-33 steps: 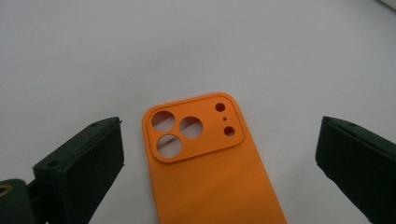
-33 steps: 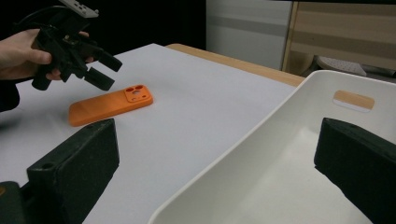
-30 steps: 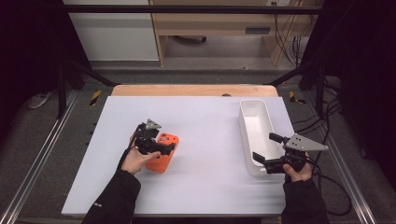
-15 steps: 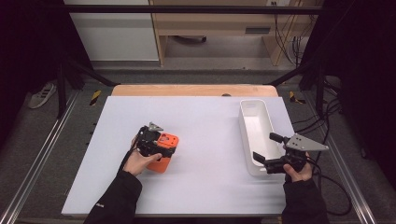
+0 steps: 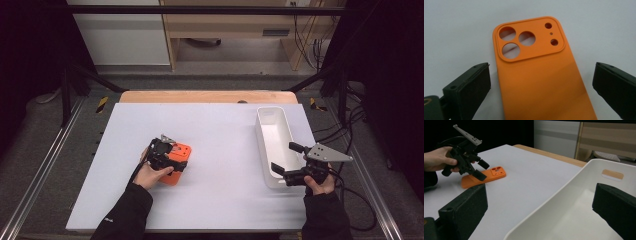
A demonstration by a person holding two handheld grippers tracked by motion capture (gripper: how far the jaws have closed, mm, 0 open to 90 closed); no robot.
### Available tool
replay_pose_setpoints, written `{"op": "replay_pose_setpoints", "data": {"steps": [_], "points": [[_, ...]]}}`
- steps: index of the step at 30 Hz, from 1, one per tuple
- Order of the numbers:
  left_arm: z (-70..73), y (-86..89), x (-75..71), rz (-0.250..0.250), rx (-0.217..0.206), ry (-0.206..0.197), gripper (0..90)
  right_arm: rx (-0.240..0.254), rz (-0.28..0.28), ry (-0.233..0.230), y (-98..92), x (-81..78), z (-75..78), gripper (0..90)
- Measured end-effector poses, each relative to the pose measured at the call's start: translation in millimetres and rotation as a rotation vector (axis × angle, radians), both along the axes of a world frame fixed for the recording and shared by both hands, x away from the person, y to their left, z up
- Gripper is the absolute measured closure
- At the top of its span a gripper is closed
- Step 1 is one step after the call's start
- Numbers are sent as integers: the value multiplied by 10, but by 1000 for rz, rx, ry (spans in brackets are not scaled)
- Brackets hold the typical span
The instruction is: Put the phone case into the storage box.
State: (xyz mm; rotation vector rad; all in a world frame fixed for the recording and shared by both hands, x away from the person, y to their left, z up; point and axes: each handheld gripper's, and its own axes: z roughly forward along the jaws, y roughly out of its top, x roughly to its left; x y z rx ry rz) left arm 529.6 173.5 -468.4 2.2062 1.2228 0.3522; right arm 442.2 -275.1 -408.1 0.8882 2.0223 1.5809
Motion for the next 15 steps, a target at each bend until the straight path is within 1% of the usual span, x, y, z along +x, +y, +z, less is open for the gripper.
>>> {"op": "replay_pose_setpoints", "data": {"steps": [3,7,10,11,15], "points": [[-11,4,-2,9,-6,4,14,-1,0,0,1,0,-1,5],[-51,8,-1,19,2,21,27,-2,0,0,2,0,-1,5],[-53,4,-6,21,9,18,31,0,0,0,1,1,-1,5],[-54,3,-3,18,10,10,35,1,0,-1,0,1,0,5],[-55,-17,-23,30,19,9,46,1,1,0,1,1,-2,5]]}}
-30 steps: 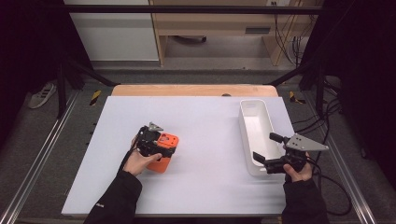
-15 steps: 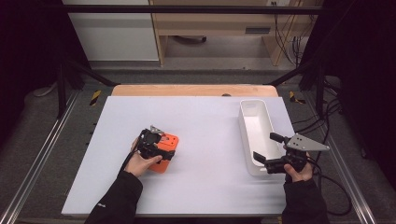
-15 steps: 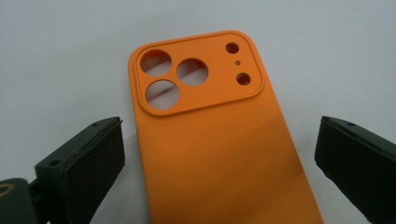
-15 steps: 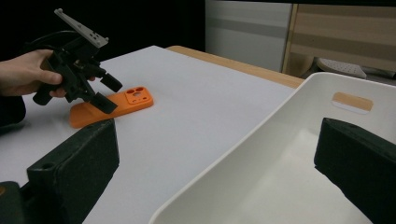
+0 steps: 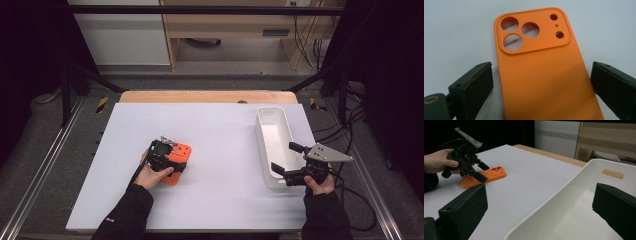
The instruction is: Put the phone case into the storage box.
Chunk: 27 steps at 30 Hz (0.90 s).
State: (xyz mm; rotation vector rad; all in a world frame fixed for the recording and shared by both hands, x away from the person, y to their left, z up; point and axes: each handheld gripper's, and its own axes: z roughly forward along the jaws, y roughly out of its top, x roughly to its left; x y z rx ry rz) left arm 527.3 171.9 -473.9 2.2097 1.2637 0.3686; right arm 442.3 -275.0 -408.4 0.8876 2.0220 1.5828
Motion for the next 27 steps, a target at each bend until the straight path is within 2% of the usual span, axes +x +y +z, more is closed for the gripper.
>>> {"op": "replay_pose_setpoints", "data": {"steps": [7,18,22,27], "points": [[-9,-71,-30,15,48,-18,60,-1,1,1,0,1,2,5],[-11,-73,-38,34,38,-14,69,0,1,2,2,2,1,5],[5,-78,-44,55,49,-17,113,2,3,1,2,3,1,5],[5,-83,-49,60,49,-20,116,2,4,5,6,1,0,5]]}}
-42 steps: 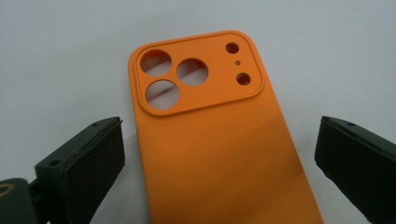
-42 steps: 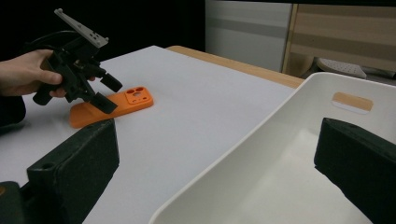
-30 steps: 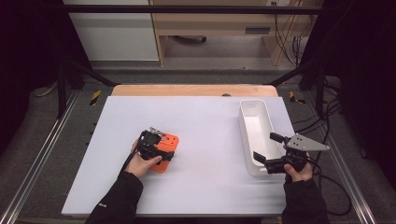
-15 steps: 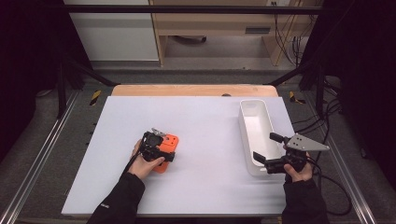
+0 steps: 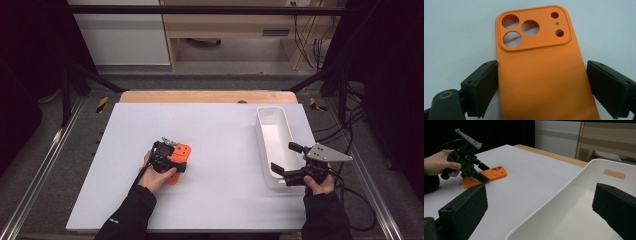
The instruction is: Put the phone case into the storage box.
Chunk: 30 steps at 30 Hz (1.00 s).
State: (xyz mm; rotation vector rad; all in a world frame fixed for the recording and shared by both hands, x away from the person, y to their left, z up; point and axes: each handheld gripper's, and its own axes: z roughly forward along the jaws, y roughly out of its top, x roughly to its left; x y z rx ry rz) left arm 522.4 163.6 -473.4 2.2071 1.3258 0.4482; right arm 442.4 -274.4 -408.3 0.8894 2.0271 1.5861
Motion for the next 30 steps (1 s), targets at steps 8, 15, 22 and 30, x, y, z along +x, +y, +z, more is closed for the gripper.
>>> {"op": "replay_pose_setpoints", "data": {"steps": [8,15,22,30], "points": [[10,11,5,2,-5,3,123,-1,2,-3,-3,2,1,5],[48,11,-11,-13,-2,-8,128,2,4,-4,-6,0,5,5],[153,16,-45,-19,-23,-37,131,2,6,-5,-8,-1,7,5],[270,42,-86,-29,-50,-65,131,2,5,-5,-11,-3,10,5]]}}
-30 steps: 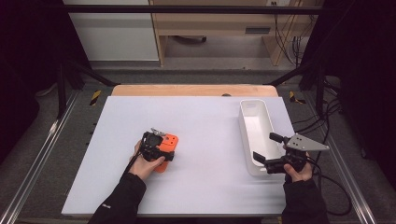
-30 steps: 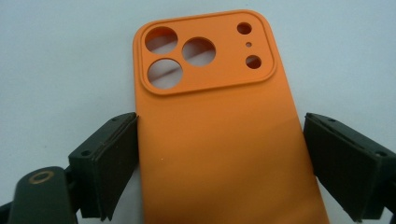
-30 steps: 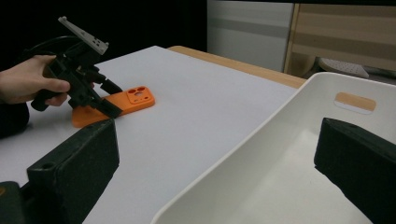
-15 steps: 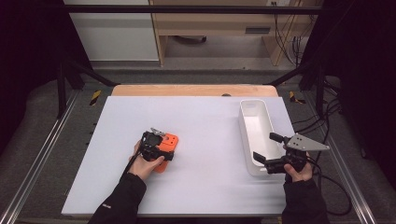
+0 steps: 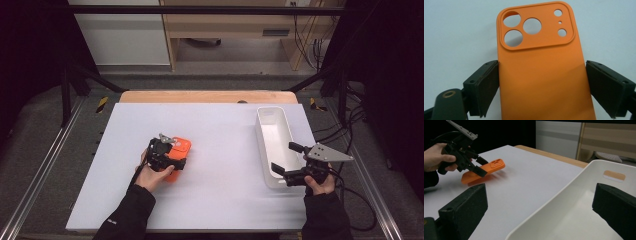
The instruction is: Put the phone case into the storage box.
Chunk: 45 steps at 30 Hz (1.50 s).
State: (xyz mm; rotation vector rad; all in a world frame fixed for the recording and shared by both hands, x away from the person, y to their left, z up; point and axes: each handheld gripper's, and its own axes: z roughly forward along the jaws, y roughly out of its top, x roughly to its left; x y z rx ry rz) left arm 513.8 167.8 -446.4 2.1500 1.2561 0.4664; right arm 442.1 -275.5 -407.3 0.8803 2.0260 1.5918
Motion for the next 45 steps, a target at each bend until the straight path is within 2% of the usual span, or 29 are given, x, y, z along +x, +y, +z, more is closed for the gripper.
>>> {"op": "replay_pose_setpoints", "data": {"steps": [4,19,27,30,45], "points": [[85,29,-32,-13,-25,-15,132,0,0,-1,-1,-3,3,5],[273,43,-148,-66,-64,-56,132,1,9,-18,6,-17,17,5],[384,21,-236,-128,-76,-89,133,-7,14,-29,19,-26,31,5],[421,-5,-277,-158,-93,-91,133,-10,15,-29,28,-34,44,5],[524,-84,-395,-253,-99,-107,133,-41,53,-42,137,-71,101,7]]}}
